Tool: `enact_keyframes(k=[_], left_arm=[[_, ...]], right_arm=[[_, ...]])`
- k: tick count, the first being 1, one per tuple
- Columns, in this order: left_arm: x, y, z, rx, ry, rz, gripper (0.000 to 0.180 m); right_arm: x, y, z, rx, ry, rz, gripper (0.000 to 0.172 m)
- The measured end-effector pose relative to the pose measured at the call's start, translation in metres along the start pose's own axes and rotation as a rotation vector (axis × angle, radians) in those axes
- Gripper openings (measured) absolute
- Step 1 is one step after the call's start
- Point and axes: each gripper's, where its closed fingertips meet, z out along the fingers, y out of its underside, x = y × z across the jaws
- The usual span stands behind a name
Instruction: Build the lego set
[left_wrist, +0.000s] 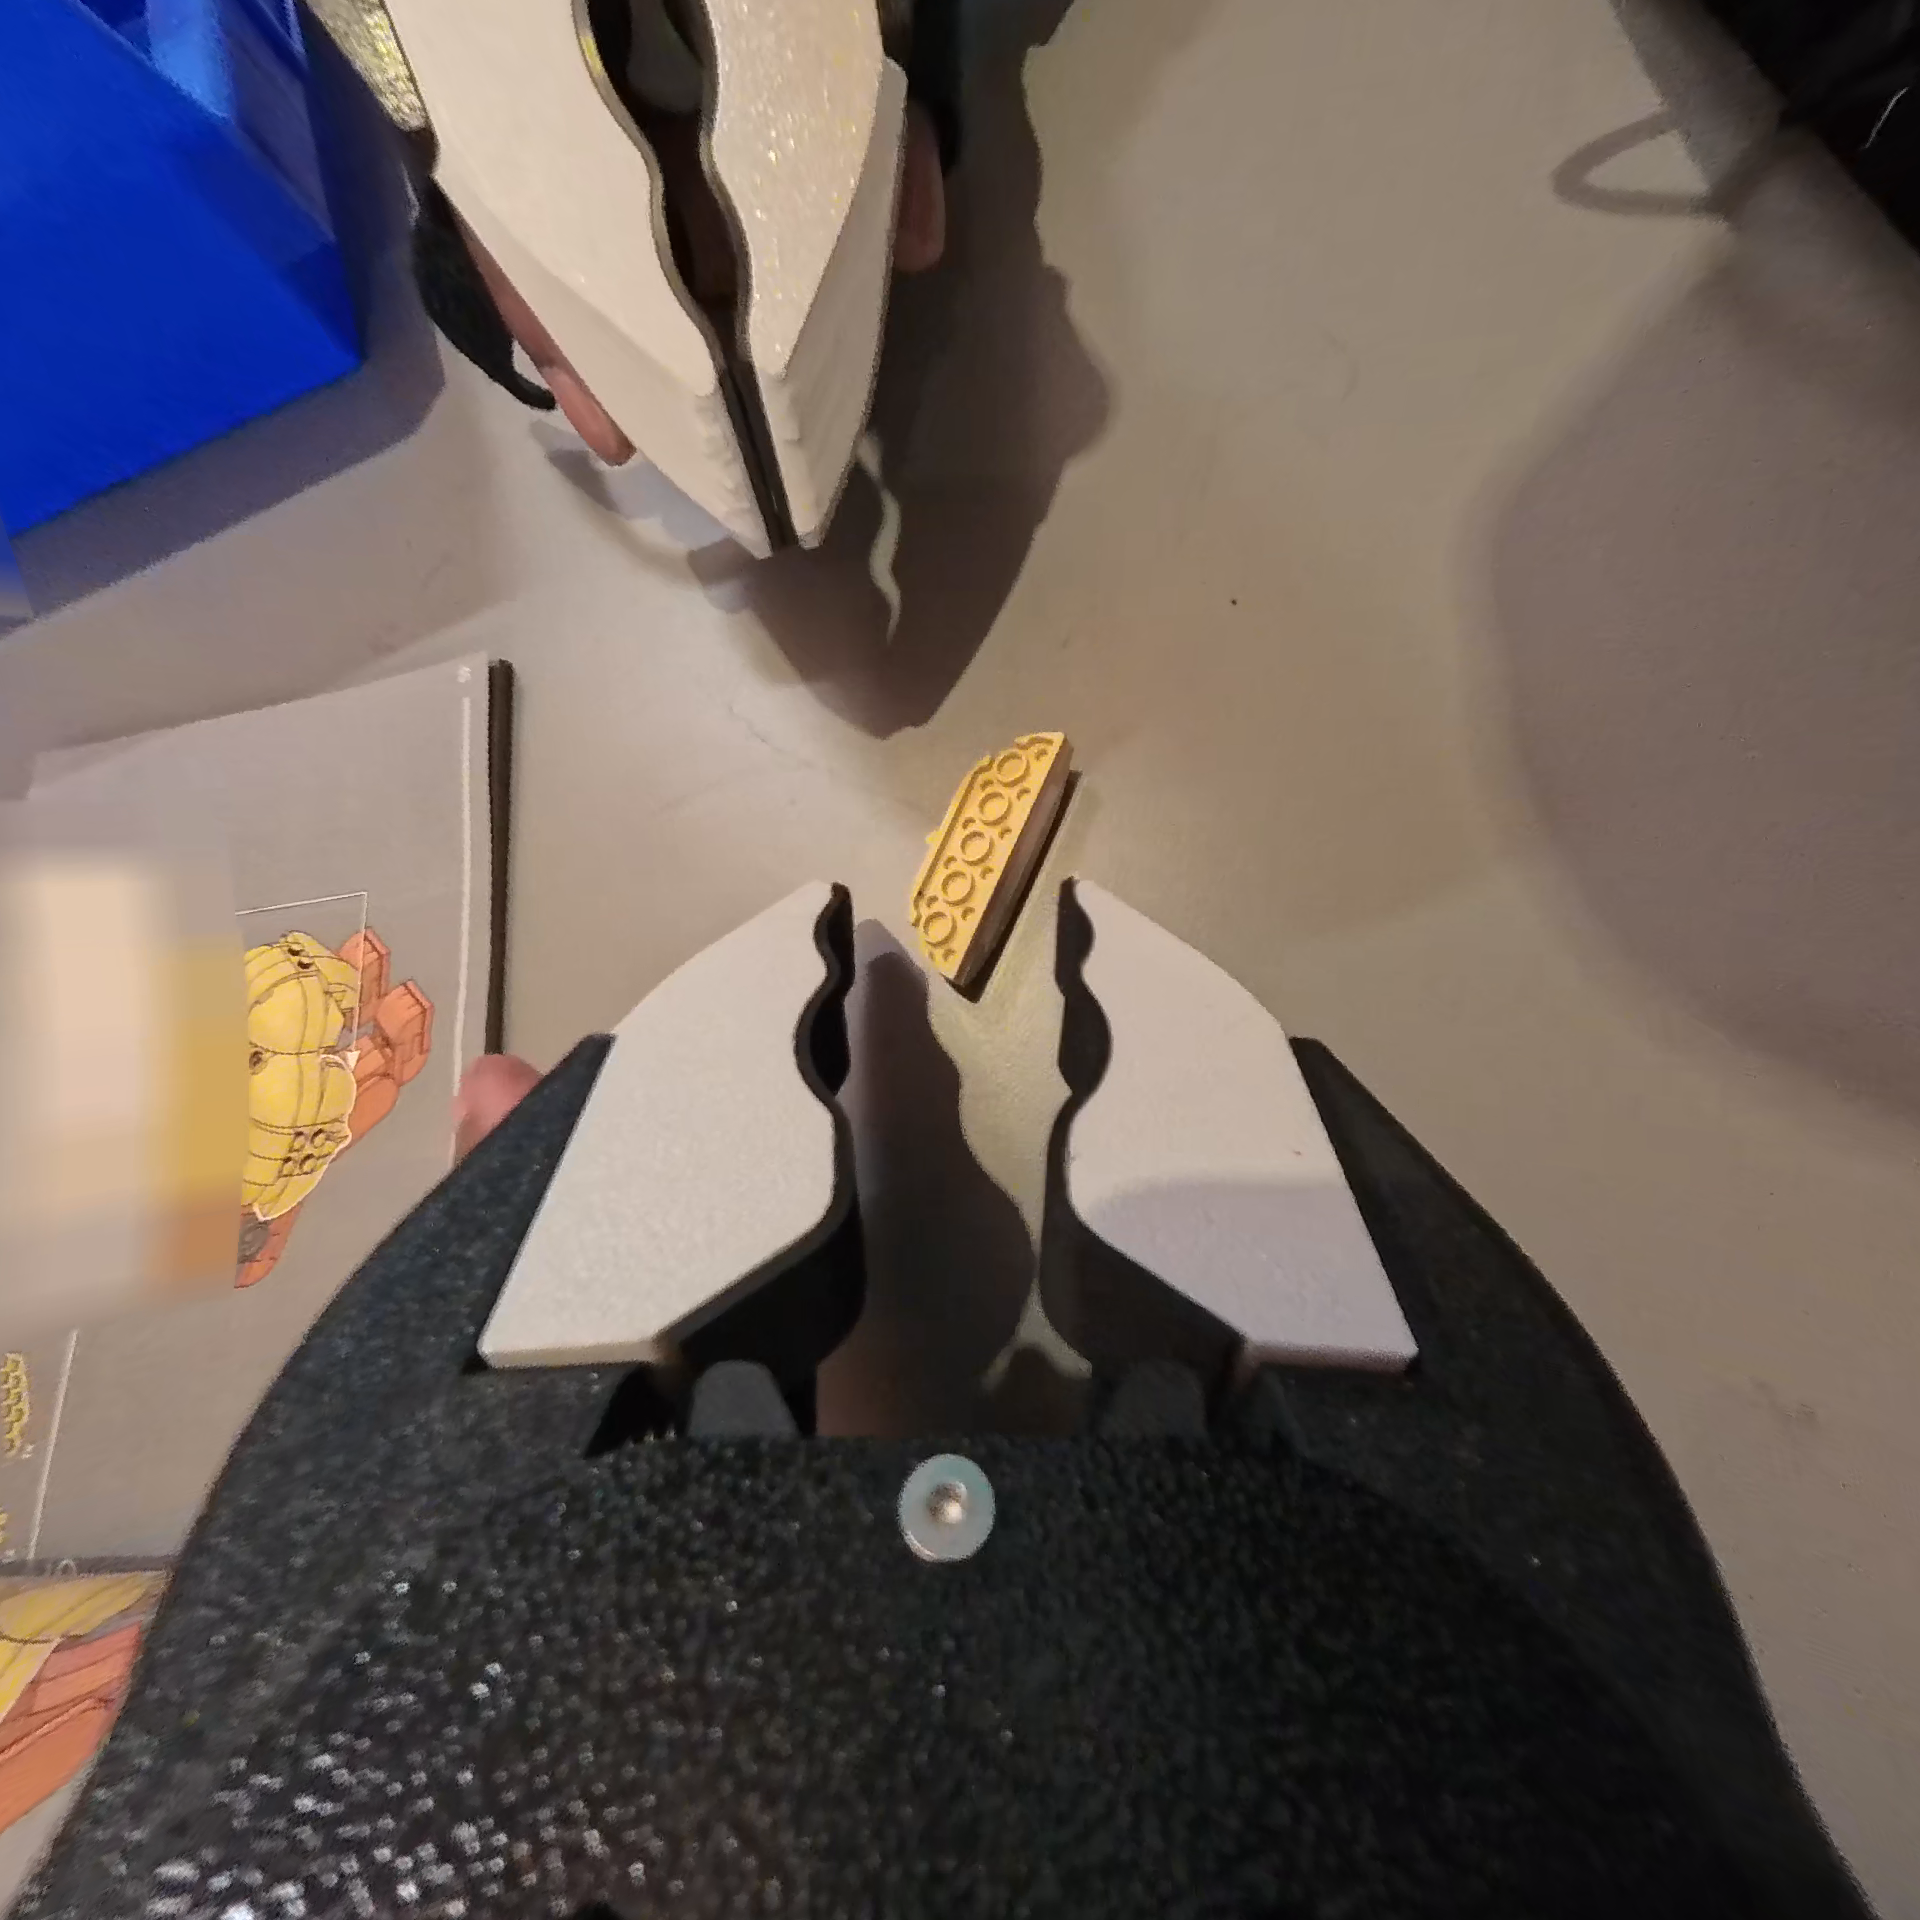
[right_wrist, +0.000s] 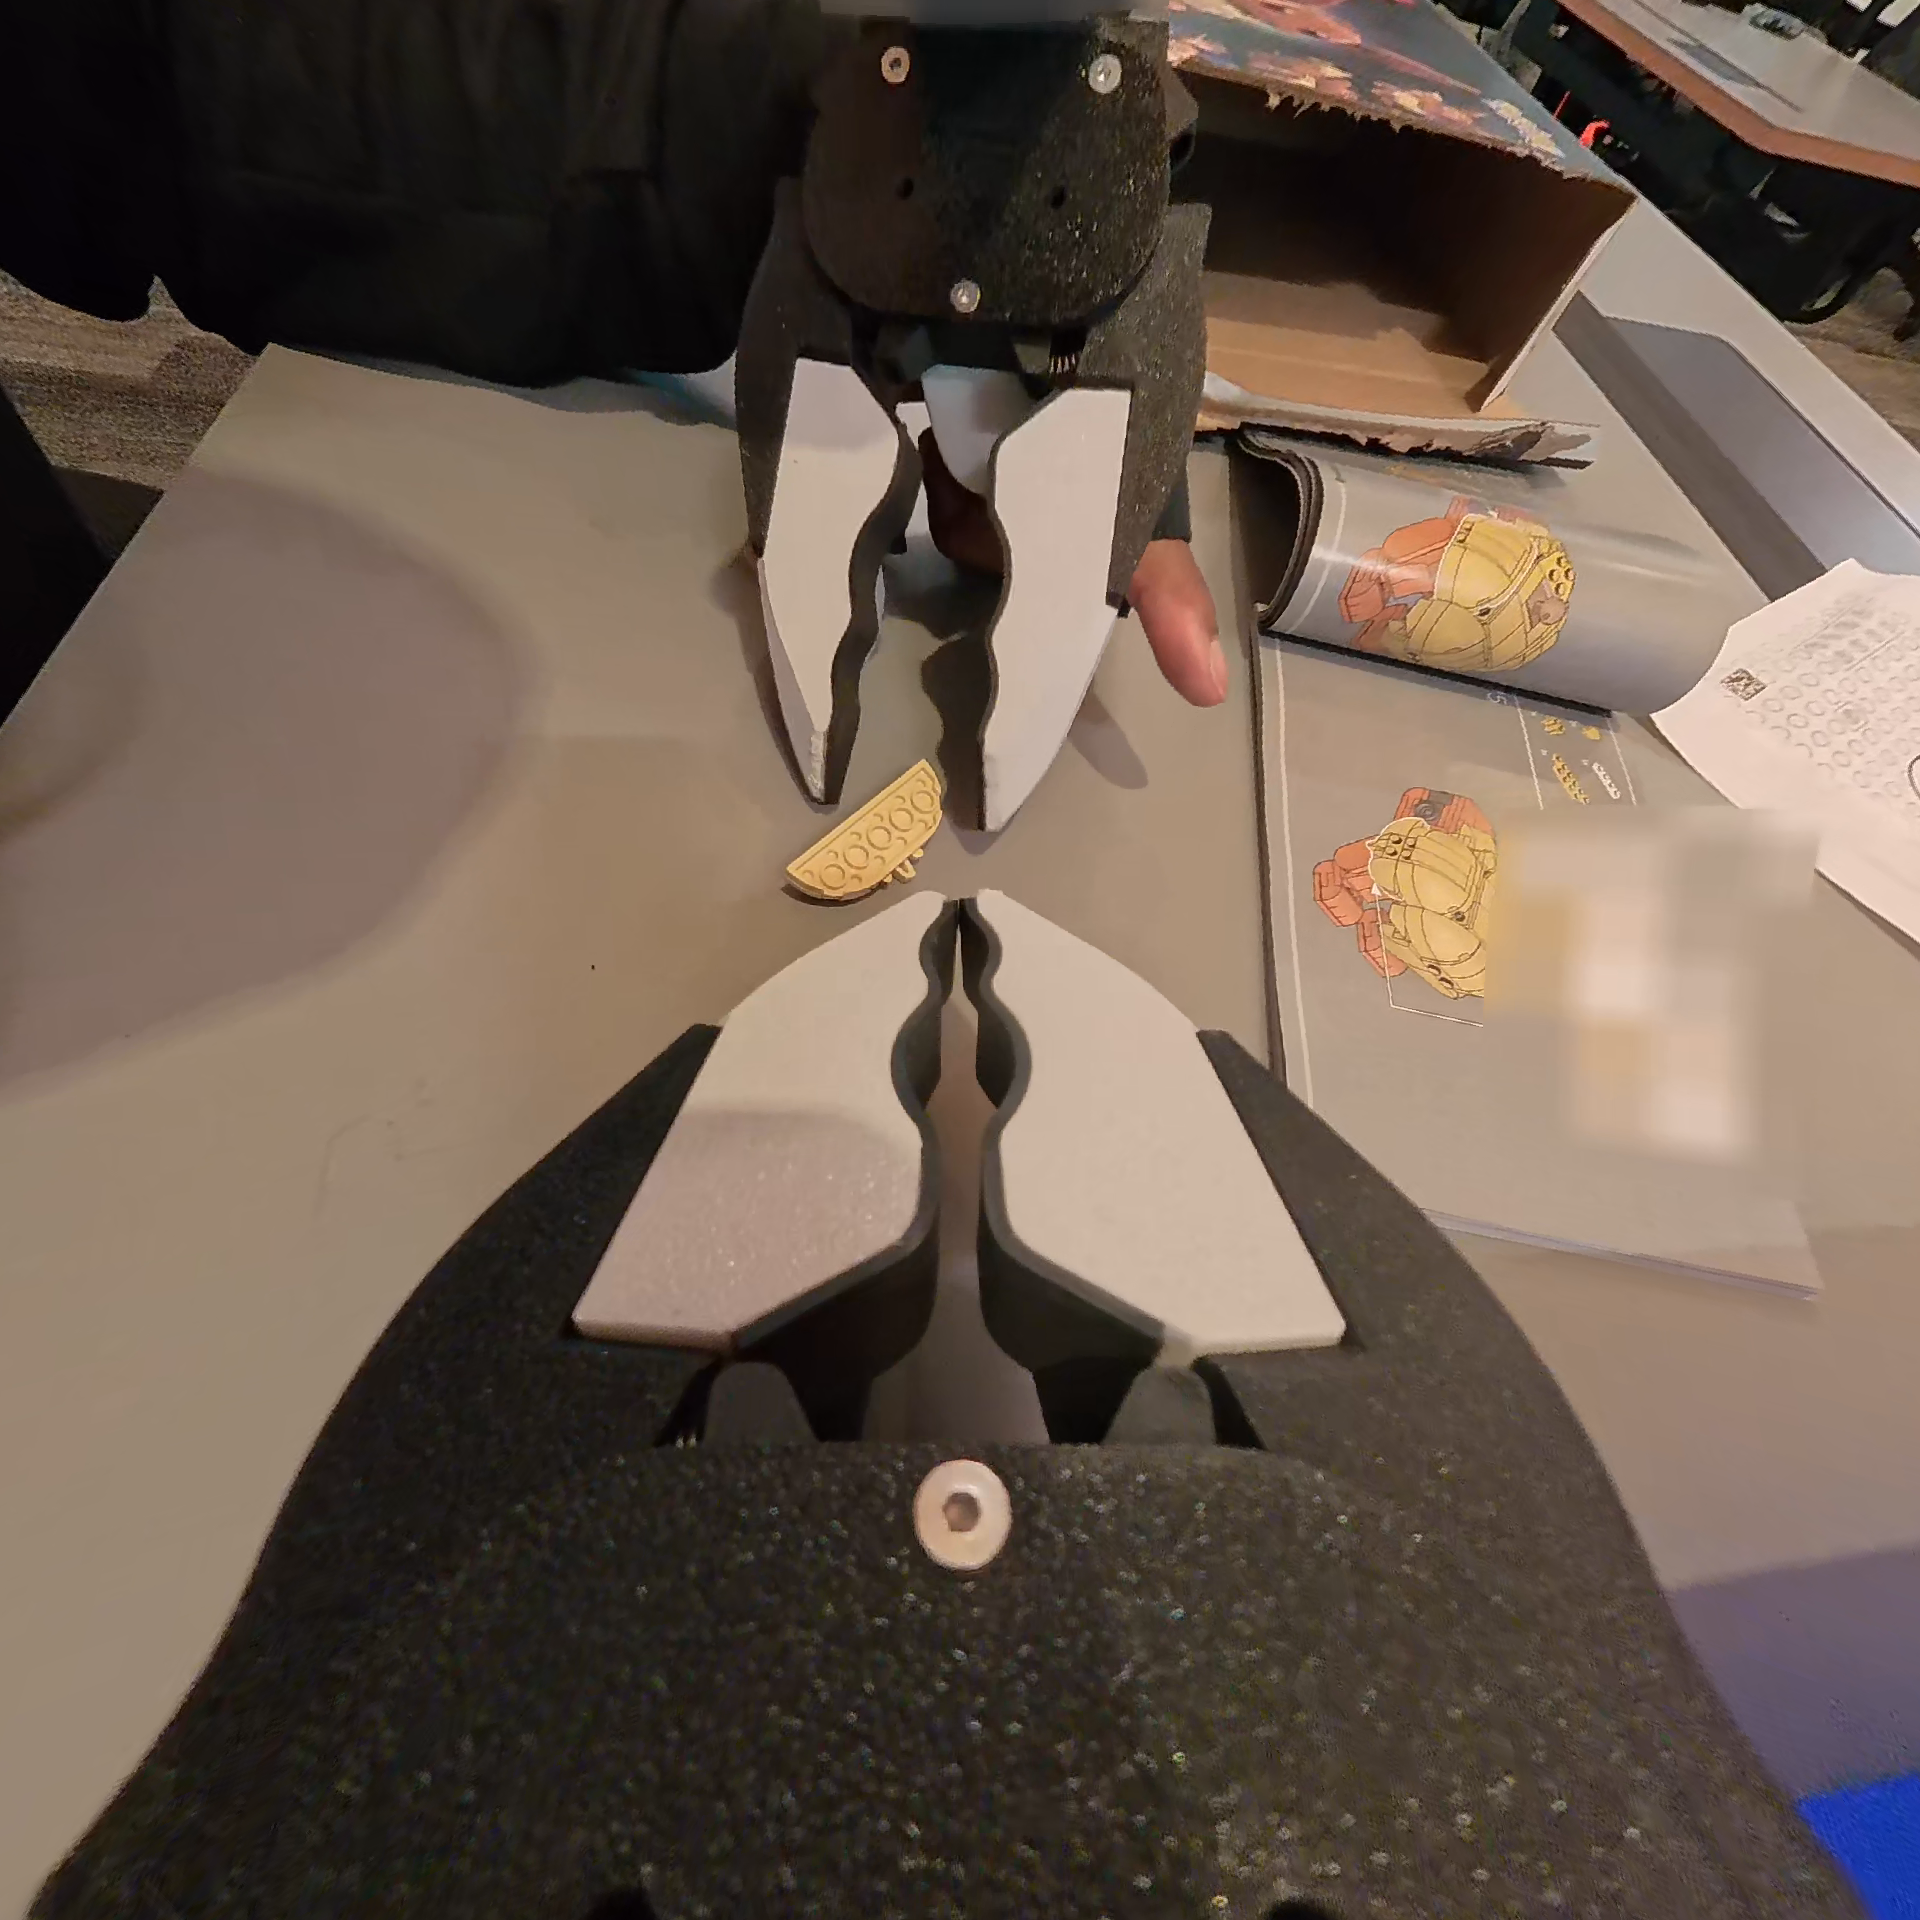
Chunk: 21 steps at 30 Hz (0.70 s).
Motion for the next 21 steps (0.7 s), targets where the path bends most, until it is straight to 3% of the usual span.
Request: enact_keyframes(k=[7,16,21], left_arm=[[0.008,0.001,0.003,-0.032,0.072,-0.05,0.018],[0.002,0.001,0.007,-0.052,0.052,-0.179,0.018],[-0.003,-0.001,0.007,-0.039,0.028,-0.313,0.017]], right_arm=[[-0.001,0.001,0.001,-0.005,-0.001,-0.004,0.0],[-0.002,0.0,0.0,0.003,0.004,-0.032,0.003],[-0.003,-0.002,-0.001,0.017,0.008,-0.059,0.015]])
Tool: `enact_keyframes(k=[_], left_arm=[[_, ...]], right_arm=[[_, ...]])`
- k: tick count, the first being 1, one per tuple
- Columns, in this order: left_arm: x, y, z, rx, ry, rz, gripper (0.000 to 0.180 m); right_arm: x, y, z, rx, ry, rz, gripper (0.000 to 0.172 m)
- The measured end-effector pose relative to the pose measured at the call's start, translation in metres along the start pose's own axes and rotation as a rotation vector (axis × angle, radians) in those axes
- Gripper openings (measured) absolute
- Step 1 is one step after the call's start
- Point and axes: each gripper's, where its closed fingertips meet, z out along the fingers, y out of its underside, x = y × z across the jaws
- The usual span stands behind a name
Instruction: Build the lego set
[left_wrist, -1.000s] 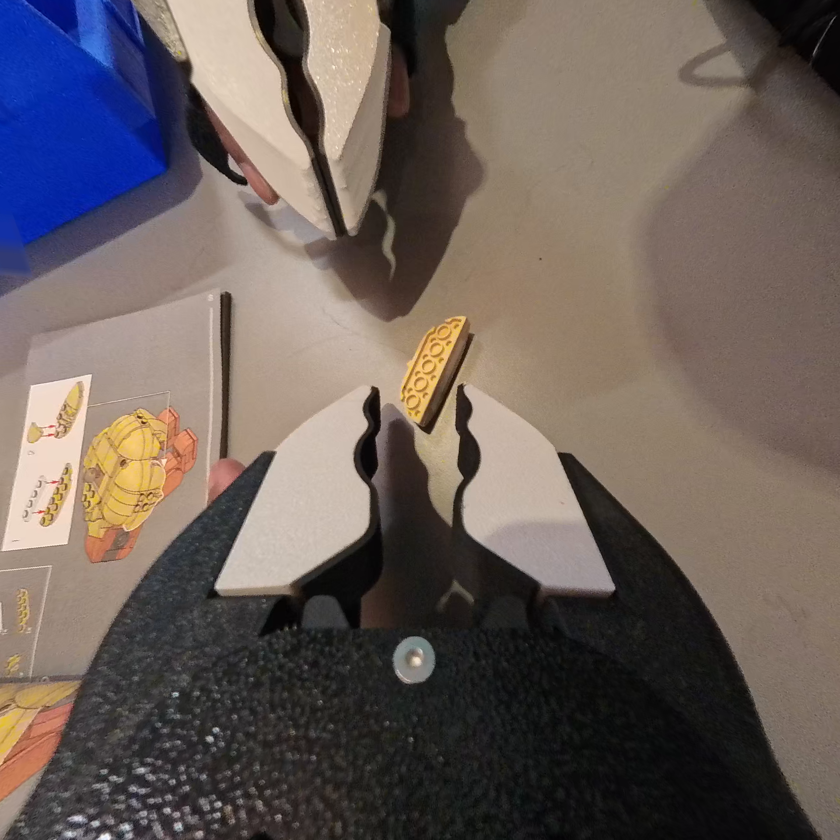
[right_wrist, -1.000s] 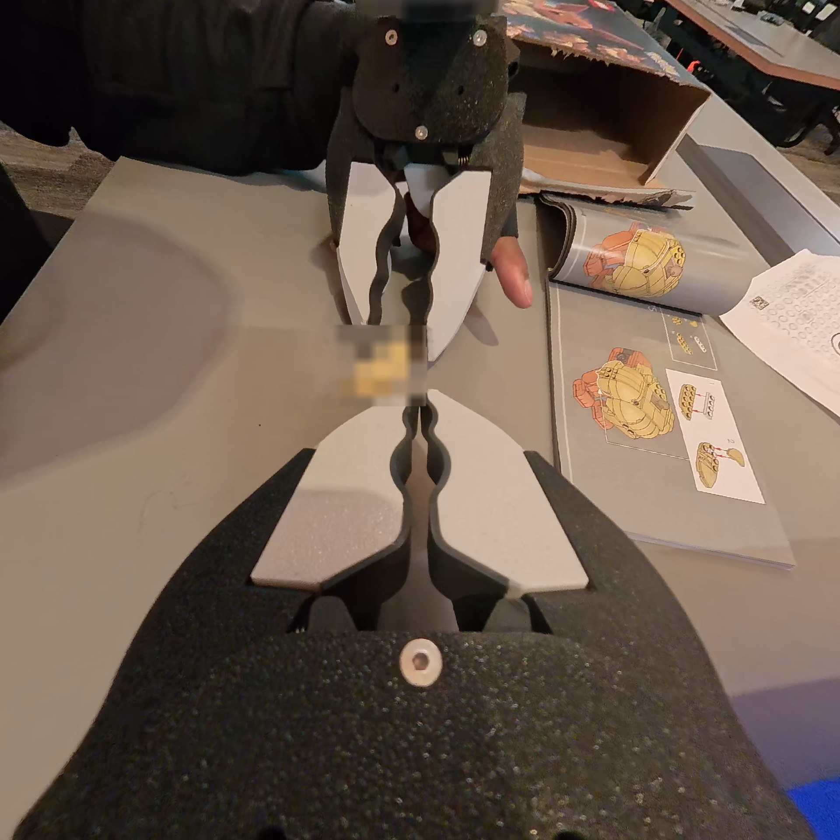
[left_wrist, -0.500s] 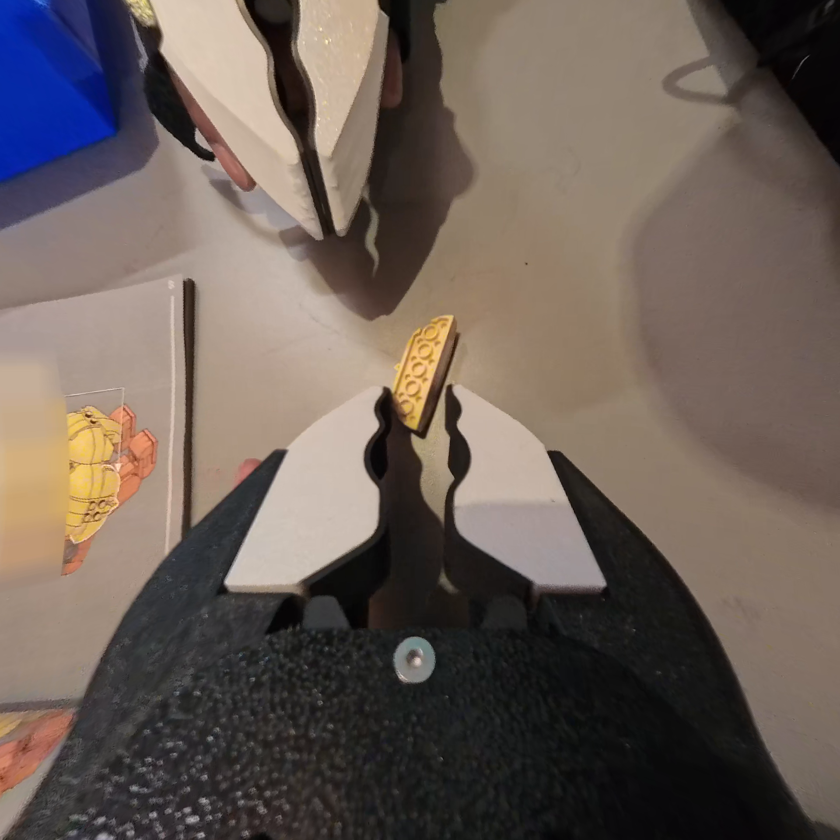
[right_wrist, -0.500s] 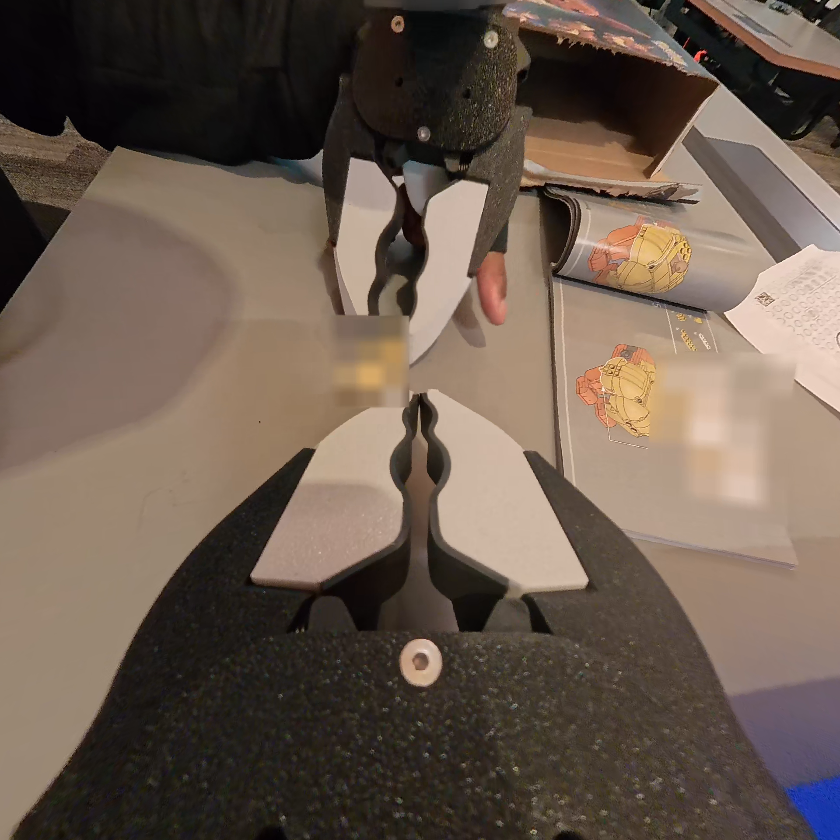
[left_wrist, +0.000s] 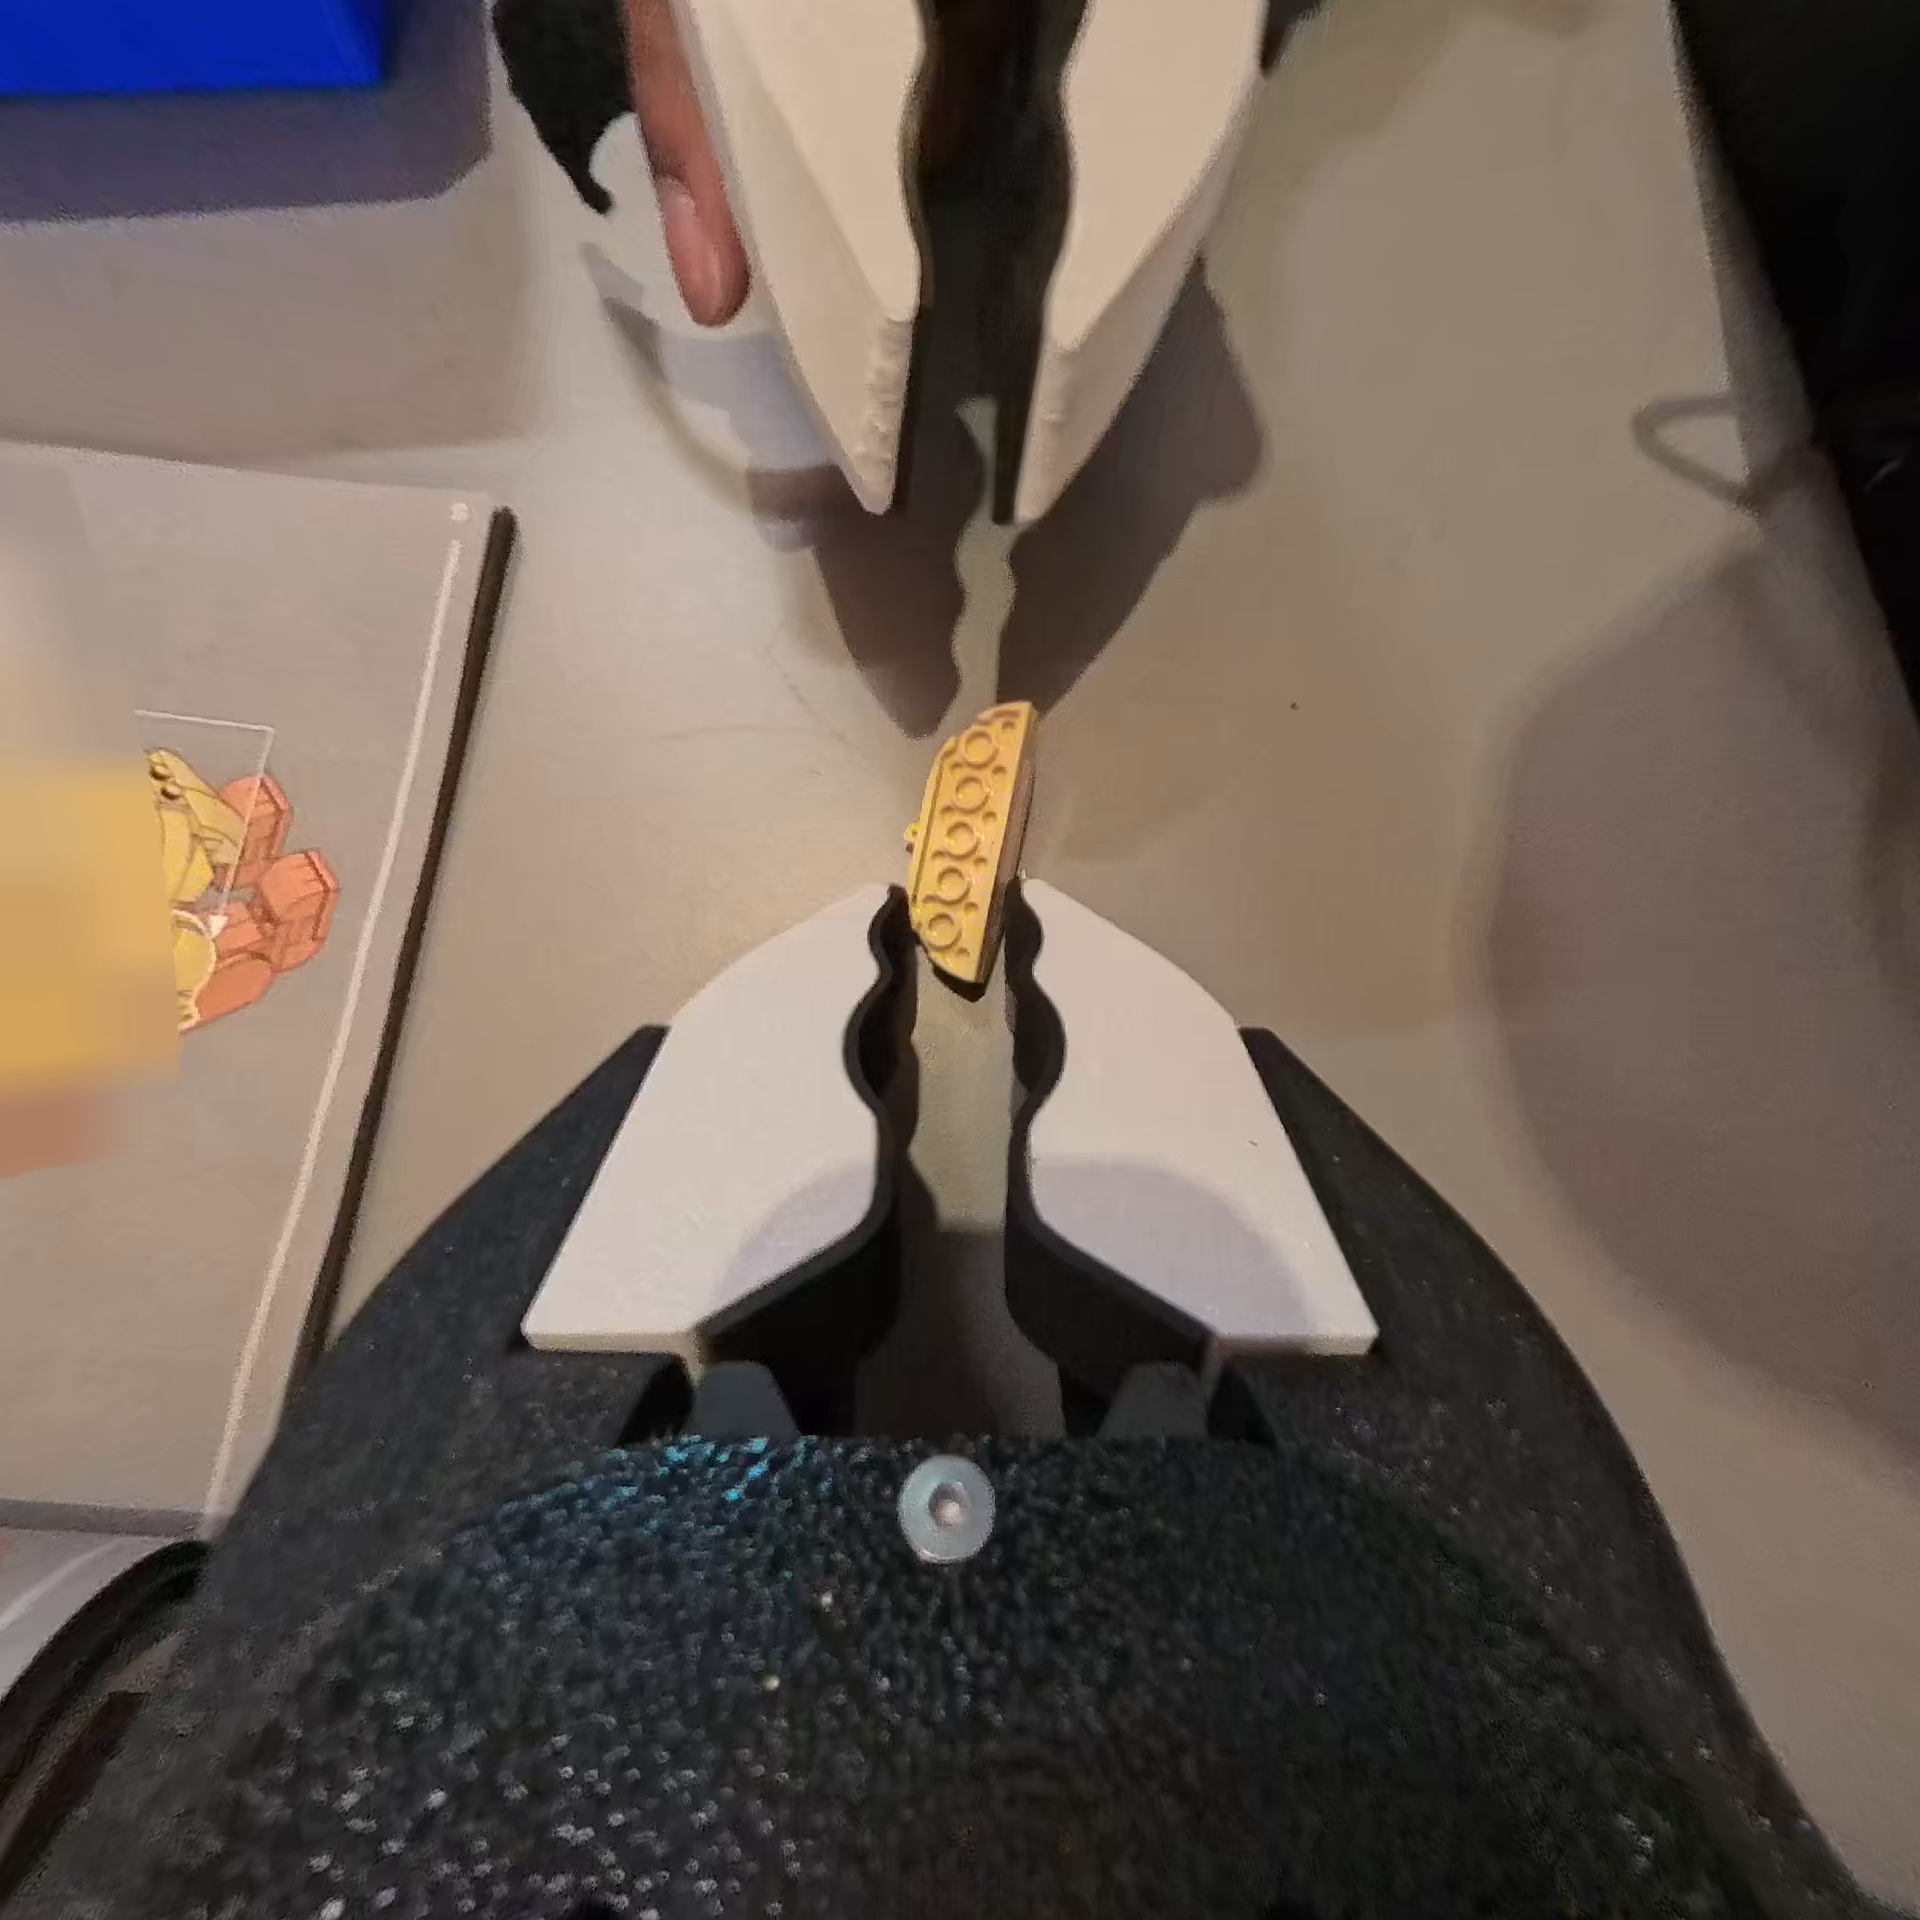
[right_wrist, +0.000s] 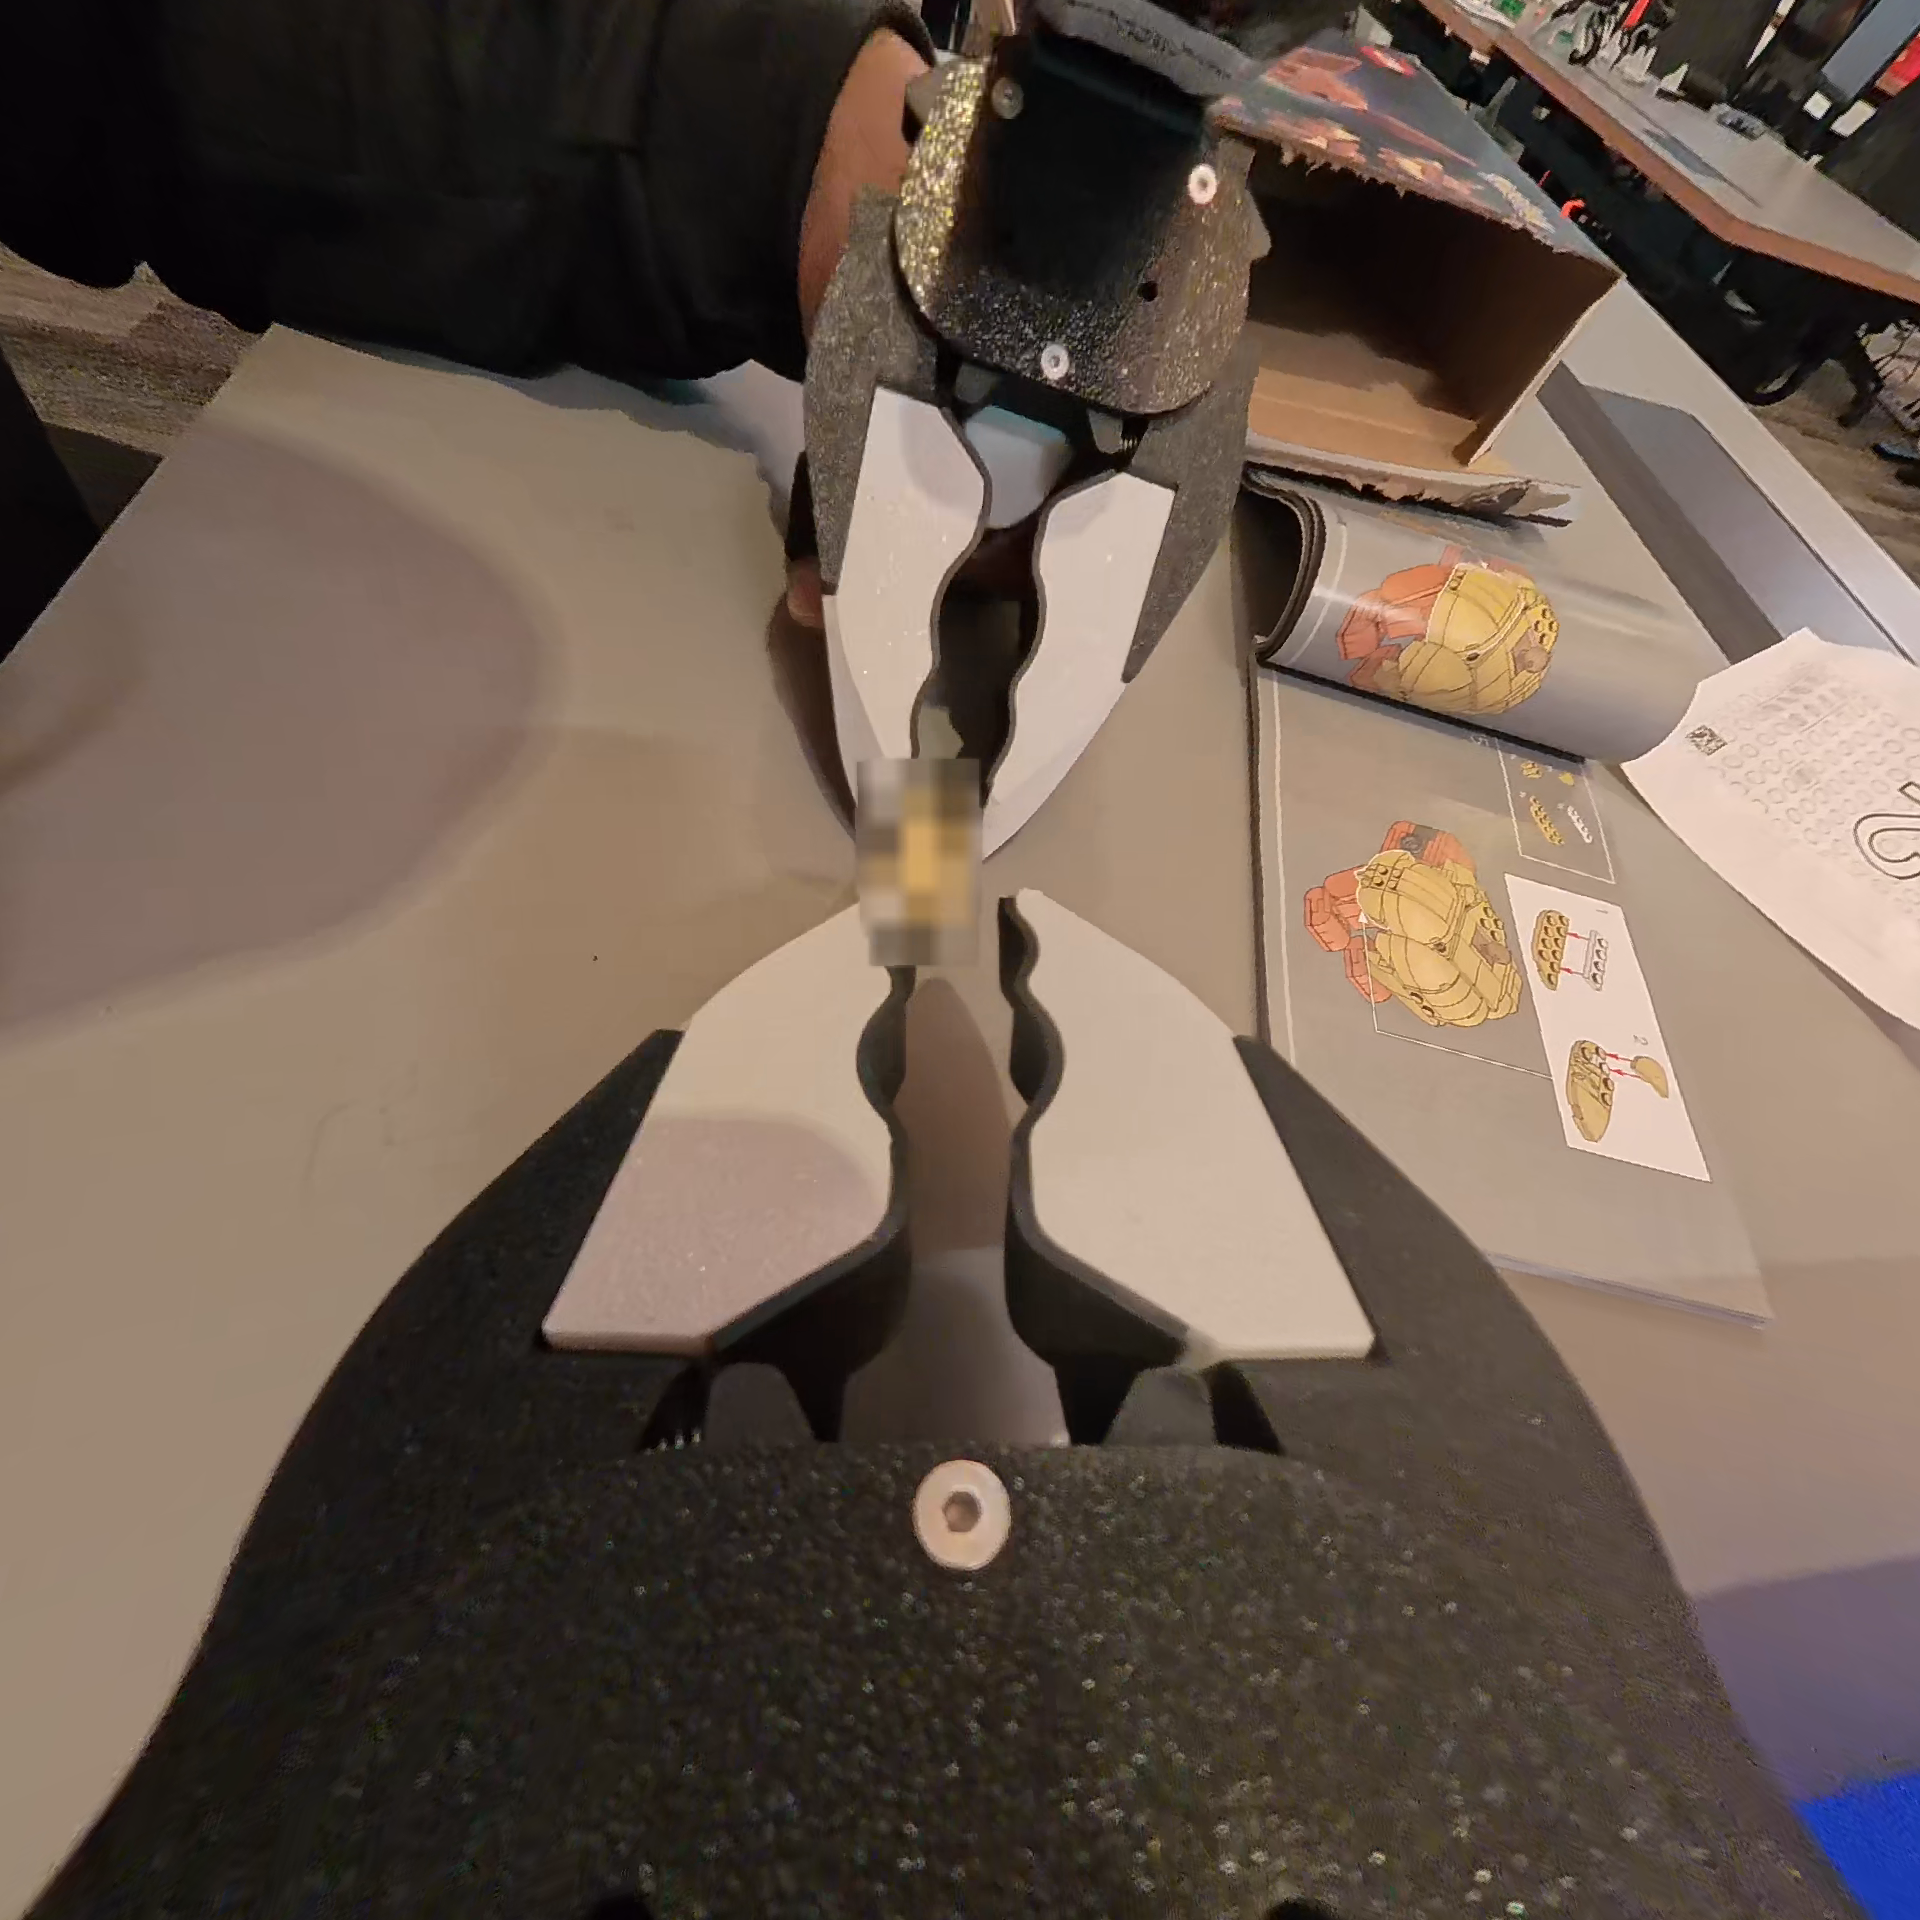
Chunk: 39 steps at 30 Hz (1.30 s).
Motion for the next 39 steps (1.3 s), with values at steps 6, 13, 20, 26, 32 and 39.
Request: enact_keyframes(k=[6,13,20,26,32,39], left_arm=[[-0.001,-0.016,0.0,0.094,0.056,-0.283,0.017],[0.005,-0.025,0.001,0.139,0.121,-0.363,0.017],[0.011,-0.032,0.002,0.159,0.164,-0.382,0.017],[0.006,-0.04,-0.003,0.233,0.111,-0.272,0.02],[-0.001,-0.057,-0.017,0.374,-0.068,0.024,0.037],[-0.009,-0.059,-0.014,0.376,-0.097,-0.051,0.034]], right_arm=[[0.002,0.008,0.003,-0.066,0.041,-0.086,0.026],[-0.005,0.01,0.007,-0.089,0.029,-0.158,0.027],[-0.012,0.013,0.009,-0.111,0.016,-0.223,0.012],[-0.005,0.013,0.003,-0.105,0.015,-0.141,0.009],[0.003,0.0,-0.008,0.009,-0.041,0.1,0.008],[0.005,-0.01,-0.015,0.102,-0.14,0.336,0.009]])
